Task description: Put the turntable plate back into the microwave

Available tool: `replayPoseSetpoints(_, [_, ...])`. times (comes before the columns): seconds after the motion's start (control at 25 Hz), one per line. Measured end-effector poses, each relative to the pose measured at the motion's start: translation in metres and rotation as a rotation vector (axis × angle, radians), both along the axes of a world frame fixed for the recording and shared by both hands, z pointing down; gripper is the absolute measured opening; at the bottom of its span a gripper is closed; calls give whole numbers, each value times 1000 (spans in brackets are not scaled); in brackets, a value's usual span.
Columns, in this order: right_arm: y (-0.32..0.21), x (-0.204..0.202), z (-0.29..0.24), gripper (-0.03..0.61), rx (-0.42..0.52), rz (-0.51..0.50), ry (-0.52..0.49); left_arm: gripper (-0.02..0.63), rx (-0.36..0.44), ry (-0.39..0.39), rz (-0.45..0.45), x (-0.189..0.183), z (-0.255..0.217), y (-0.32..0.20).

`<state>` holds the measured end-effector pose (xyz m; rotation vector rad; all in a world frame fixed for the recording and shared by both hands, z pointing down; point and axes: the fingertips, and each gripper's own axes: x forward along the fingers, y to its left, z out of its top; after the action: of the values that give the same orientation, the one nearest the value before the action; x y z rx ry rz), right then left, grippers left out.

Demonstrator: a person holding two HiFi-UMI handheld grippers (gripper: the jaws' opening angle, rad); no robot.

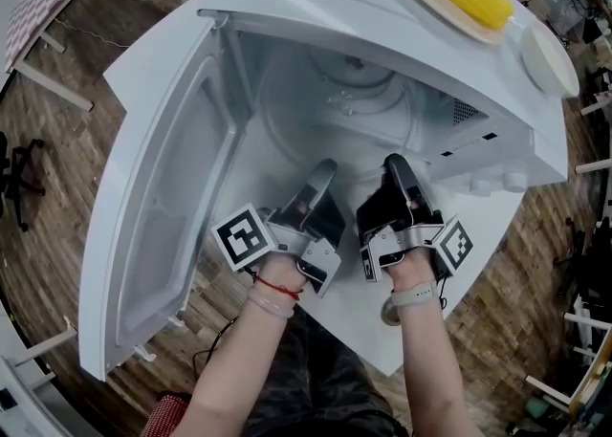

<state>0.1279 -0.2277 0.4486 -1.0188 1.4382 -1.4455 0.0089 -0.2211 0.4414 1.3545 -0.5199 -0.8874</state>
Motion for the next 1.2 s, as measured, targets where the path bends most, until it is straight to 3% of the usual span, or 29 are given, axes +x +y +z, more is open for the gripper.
replayPoseSetpoints(0.56, [-6, 9, 0, 58, -2, 9, 16, 45, -12, -15, 15, -1, 2, 15])
replayPoseSetpoints(0.88, [0, 1, -8, 60, 35, -64, 170, 44, -24, -25, -6, -3, 4, 5])
replayPoseSetpoints(1.2, [15, -33, -4, 60, 39, -175, 151, 44, -26, -14, -18, 0, 4, -8])
